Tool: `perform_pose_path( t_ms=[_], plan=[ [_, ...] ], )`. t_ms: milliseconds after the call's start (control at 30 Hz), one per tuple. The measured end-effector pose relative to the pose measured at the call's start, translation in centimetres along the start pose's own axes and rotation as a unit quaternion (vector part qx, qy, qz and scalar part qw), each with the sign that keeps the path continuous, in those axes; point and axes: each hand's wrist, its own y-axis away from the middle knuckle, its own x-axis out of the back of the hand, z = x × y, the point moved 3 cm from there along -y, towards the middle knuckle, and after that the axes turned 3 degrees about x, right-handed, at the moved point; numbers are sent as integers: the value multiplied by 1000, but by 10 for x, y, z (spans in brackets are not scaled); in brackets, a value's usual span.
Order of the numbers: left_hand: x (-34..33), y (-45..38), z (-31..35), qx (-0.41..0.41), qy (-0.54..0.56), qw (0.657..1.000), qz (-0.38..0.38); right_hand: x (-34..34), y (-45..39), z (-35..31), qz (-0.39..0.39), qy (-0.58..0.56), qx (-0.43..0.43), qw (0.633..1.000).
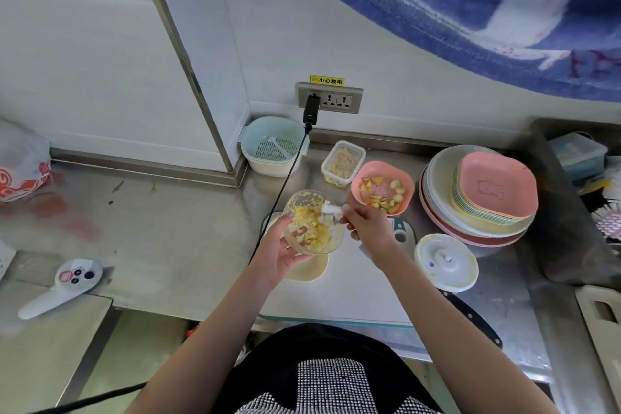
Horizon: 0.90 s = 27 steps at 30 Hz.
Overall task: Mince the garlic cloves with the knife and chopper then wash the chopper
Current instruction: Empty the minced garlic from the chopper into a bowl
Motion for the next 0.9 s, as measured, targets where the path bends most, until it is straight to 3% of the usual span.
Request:
perform_pose_path(
  t_ms=[67,200,333,400,467,567,700,800,900],
  plan=[
    [-1,0,1,2,8,1000,1,1,-1,-3,0,48,54,997],
    [-1,-3,3,15,39,999,4,-1,0,-4,-6,40,65,997],
    [3,-5,7,12,36,999,15,9,4,-8,35,-96,51,993],
    [6,-5,12,-4,38,999,35,26,6,-7,103,24,81,991],
    [11,-7,19,-18,46,997,56,38,10,1,123,210,121,962],
    [16,-10,24,-24,49,996,71,29,10,26,18,390,144,909],
    [15,-10,25,-20,49,996,78,8,11,47,-78,581,134,799],
    [13,-11,26,-25,51,996,66,0,6,49,-119,571,114,804],
    [9,-14,26,-29,48,997,57,3,3,44,-137,517,90,840]
  ],
)
